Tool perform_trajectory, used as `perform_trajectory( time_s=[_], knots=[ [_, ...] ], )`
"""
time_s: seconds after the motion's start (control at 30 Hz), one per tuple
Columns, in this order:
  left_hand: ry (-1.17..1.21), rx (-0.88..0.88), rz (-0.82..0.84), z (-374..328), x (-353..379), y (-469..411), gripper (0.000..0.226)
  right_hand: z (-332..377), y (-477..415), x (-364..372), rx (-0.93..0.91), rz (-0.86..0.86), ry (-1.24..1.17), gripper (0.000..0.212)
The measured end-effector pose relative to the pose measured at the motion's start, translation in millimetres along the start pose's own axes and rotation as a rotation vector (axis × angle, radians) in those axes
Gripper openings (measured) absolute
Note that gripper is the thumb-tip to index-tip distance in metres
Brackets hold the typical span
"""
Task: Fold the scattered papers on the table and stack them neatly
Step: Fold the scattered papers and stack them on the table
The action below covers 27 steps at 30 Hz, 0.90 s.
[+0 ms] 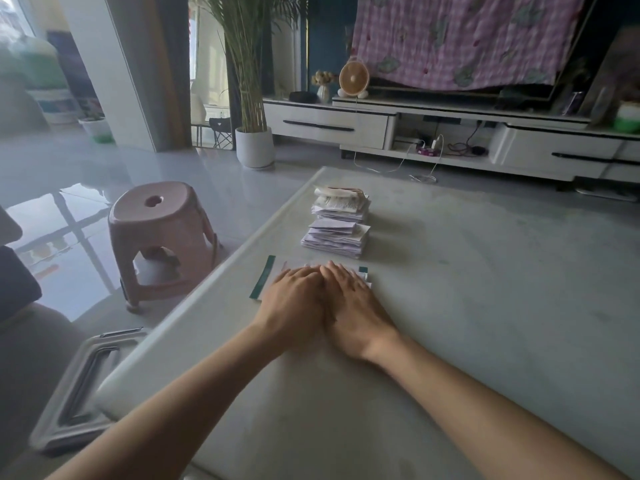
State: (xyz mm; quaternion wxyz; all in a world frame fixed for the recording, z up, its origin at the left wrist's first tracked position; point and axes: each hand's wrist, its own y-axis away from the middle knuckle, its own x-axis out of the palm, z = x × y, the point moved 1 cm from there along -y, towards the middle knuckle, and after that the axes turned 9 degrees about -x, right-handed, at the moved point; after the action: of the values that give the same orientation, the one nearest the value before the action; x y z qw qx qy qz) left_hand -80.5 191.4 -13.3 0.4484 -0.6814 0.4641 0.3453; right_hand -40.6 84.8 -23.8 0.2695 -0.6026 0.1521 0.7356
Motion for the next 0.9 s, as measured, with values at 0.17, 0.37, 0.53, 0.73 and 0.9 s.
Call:
perform_trajectory(
  time_s=[0.17,0.37,0.53,0.73,0.9],
  knots=[
    [0.106,-0.052,0.03,7.5,5.4,2.1,0.039,3.1,-0.4,-5.9,0.079,0.16,0.048,0.09],
    [-0.062,-0.047,0.193,14.0,12.1,1.7,0.05,2.5,3.8,-7.7,0.094,0.173,0.03,0.095],
    [-0.12,-0.042,0.189,14.4,11.7,5.6,0.055,-1.7,2.9,-11.1,0.101,0.227,-0.04,0.094],
    [-0.211,-0.098,0.25,12.0,18.9,3.6,0.059,-8.1,-12.4,-12.8,0.191,0.307,-0.207,0.097],
    [-0.31,-0.105,0.286,4.5,7.0,5.3,0.055,-6.8,-8.7,-5.8,0.218,0.049,-0.407,0.057]
  ],
)
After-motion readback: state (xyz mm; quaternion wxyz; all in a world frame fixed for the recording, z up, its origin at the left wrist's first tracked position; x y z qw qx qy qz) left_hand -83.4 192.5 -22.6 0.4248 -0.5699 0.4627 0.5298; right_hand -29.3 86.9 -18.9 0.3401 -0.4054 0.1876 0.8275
